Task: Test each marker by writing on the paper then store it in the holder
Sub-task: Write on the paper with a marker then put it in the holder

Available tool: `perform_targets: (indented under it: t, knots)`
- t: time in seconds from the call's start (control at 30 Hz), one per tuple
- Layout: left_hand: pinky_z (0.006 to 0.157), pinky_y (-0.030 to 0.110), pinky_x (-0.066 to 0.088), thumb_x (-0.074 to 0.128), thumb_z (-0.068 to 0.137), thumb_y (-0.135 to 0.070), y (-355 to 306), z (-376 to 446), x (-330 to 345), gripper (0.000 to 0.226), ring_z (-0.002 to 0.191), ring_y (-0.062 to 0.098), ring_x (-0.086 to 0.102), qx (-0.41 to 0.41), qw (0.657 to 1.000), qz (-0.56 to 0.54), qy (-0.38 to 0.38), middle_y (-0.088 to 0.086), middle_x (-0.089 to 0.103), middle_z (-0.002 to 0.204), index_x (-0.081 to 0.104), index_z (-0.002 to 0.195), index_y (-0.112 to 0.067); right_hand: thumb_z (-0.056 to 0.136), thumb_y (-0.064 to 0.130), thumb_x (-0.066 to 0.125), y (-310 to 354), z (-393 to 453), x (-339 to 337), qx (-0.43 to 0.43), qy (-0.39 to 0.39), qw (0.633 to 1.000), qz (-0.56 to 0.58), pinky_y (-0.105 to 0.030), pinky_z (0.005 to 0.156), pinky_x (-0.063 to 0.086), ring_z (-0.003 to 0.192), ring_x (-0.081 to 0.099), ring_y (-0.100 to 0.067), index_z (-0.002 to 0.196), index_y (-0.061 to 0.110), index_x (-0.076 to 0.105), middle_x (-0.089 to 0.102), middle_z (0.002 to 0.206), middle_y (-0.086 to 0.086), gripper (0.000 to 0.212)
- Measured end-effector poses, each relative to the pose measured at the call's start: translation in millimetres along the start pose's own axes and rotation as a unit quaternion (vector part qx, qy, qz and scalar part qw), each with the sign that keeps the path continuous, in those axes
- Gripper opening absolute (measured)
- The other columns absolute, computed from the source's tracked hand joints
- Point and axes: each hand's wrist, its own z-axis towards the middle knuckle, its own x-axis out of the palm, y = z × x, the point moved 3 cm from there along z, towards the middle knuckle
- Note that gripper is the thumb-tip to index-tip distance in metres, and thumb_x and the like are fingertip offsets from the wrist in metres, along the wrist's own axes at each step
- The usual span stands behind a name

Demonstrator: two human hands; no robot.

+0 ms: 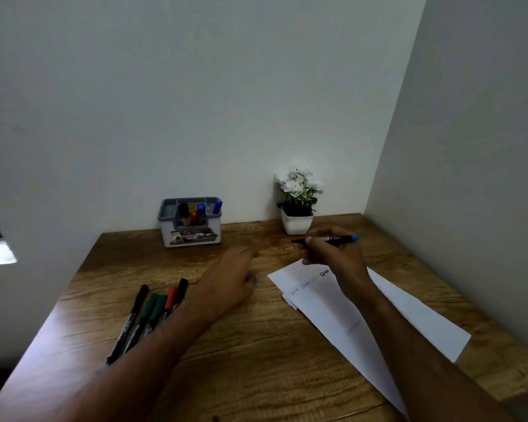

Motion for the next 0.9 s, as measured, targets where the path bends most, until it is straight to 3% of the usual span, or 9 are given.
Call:
perform_targets:
  t: [0.23, 0.4, 0.6, 0.9]
  knots:
    - [0.092, 0.032, 0.05, 0.063, 0.092, -0.028, 25.0, -11.1, -4.5, 0.029, 0.102, 0.013, 0.058, -0.051, 0.998, 0.016, 0.032, 0.0, 0.066, 0.115, 0.065, 0.119, -0.018, 0.083, 0.009, 0.081, -13.8, -10.3, 27.9, 0.004, 0.057, 0.998, -0.029, -0.034, 0.058, 0.054, 0.06, 0.063, -0.026, 0.092, 0.007, 0.08, 0.071, 0.072, -0.018, 0.009]
    - [0.084, 0.034, 0.052, 0.061, 0.093, -0.024, 27.0, -6.7, -0.1, 0.017, 0.092, 0.013, 0.059, -0.064, 0.997, 0.022, 0.022, 0.0, 0.068, 0.104, 0.069, 0.107, -0.019, 0.093, 0.008, 0.069, -19.3, -15.1, 31.9, 0.046, 0.077, 0.996, 0.016, -0.036, 0.067, 0.059, 0.072, 0.067, -0.033, 0.094, 0.002, 0.079, 0.072, 0.084, -0.026, 0.012]
    - [0.084, 0.03, 0.052, 0.064, 0.091, -0.02, 39.6, -6.9, -4.5, 0.016, 0.093, 0.01, 0.061, -0.1, 0.994, -0.037, -0.029, -0.002, 0.069, 0.103, 0.07, 0.106, -0.02, 0.089, 0.006, 0.073, -19.7, -17.4, 23.3, 0.043, 0.117, 0.992, 0.005, -0.045, 0.077, 0.062, 0.082, 0.073, -0.041, 0.1, 0.005, 0.078, 0.075, 0.09, -0.025, 0.013]
    - [0.088, 0.027, 0.052, 0.067, 0.089, -0.014, 30.6, -10.4, -14.9, 0.017, 0.092, 0.006, 0.061, -0.098, 0.984, -0.114, -0.095, -0.004, 0.071, 0.101, 0.073, 0.104, -0.018, 0.09, 0.005, 0.072, -23.4, -15.5, 29.4, 0.053, 0.125, 0.991, 0.009, -0.042, 0.074, 0.06, 0.078, 0.072, -0.037, 0.1, -0.002, 0.077, 0.075, 0.09, -0.026, 0.013]
